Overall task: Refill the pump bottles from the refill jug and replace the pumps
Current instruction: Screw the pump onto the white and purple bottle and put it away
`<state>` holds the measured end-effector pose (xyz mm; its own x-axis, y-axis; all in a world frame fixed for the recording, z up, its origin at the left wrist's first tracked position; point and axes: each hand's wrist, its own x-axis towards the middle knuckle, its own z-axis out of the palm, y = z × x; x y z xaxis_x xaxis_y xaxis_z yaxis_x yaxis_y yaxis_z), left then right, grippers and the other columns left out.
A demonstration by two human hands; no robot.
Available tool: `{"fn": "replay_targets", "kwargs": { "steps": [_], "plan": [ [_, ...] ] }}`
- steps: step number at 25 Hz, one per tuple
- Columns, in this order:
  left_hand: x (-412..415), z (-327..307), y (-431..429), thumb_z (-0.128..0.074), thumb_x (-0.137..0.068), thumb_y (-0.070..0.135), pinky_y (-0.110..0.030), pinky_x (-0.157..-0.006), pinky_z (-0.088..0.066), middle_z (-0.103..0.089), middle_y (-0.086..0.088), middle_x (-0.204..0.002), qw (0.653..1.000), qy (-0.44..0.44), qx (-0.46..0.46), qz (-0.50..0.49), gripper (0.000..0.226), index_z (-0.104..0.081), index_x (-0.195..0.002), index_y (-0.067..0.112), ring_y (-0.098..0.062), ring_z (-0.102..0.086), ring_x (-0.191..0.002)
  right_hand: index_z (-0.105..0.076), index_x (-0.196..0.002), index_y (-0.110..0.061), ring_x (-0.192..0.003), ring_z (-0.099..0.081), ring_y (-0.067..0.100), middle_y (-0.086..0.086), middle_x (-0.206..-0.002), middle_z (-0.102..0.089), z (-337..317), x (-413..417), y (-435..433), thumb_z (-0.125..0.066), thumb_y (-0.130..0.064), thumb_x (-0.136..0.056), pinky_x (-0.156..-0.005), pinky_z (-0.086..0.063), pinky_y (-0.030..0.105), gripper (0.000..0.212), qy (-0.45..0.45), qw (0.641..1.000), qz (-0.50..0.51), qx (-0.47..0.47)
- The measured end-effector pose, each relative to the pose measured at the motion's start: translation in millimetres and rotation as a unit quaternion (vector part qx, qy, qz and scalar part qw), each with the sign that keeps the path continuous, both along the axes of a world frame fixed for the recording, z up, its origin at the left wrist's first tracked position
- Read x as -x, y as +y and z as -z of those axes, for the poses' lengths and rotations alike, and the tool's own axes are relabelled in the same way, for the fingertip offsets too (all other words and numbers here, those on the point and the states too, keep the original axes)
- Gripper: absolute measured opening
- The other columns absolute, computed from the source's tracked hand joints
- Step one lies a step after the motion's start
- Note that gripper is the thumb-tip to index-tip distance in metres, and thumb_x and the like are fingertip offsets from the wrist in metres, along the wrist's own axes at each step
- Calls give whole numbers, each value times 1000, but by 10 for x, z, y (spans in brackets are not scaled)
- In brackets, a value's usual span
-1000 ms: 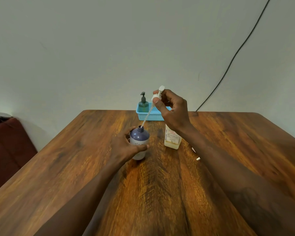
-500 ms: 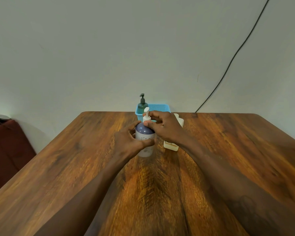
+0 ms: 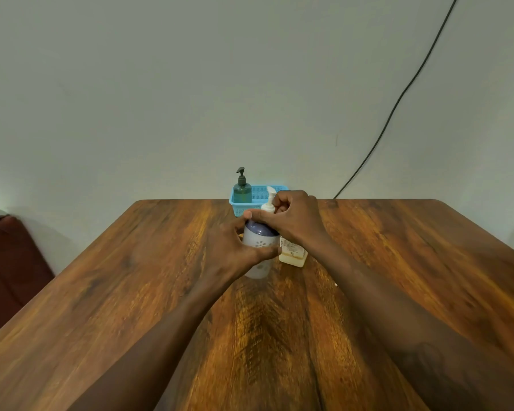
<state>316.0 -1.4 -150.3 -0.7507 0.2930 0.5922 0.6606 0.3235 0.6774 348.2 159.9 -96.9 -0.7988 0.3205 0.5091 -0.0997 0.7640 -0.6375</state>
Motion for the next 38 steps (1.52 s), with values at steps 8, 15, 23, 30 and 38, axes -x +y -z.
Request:
{"fn": "replay_targets", "kwargs": {
  "steps": [8,15,23,30,38],
  "plan": [
    [118,-116,9,-92,-59,57,-17,-75,-60,-73,20,-105,1000,-6,-4,13,76,-67,-126,34,6,-69,-90,-51,-147,-22,-123,-61,2,-6,-136,-65,-103,-47,64,-69,-20,-97,-98,-54,22,54,-32,962,-218,160],
    [147,-122,123,-88,-55,67,-27,-76,-63,-75,16,-104,1000,3,-2,4,80,-70,-123,30,3,-71,-88,-69,-93,-27,-69,-68,2,-16,-79,-69,-177,5,68,-95,-57,-52,-62,-52,12,57,42,997,-25,63],
    [227,-179,185,-85,-53,75,-32,-75,-64,-75,14,-103,1000,12,9,-14,85,-71,-122,28,-1,-70,-87,-33,-155,-30,-116,-68,12,1,-131,-70,-201,5,222,-72,-29,-95,-97,-58,36,71,-42,941,-226,249],
    [268,-230,238,-88,-53,69,-31,-73,-64,-75,14,-101,1000,17,8,-11,80,-72,-120,28,-1,-71,-84,-51,-136,-26,-92,-68,6,-6,-106,-71,-286,51,135,-82,-56,-75,-79,-57,20,75,19,988,-75,132],
    [429,-272,300,-85,-56,74,-31,-74,-64,-74,16,-103,1000,22,3,-3,80,-70,-123,34,-1,-71,-86,-65,-119,-21,-83,-71,7,-5,-97,-74,-357,173,264,-90,-31,-75,-79,-63,27,52,18,983,-100,153]
  ]
}}
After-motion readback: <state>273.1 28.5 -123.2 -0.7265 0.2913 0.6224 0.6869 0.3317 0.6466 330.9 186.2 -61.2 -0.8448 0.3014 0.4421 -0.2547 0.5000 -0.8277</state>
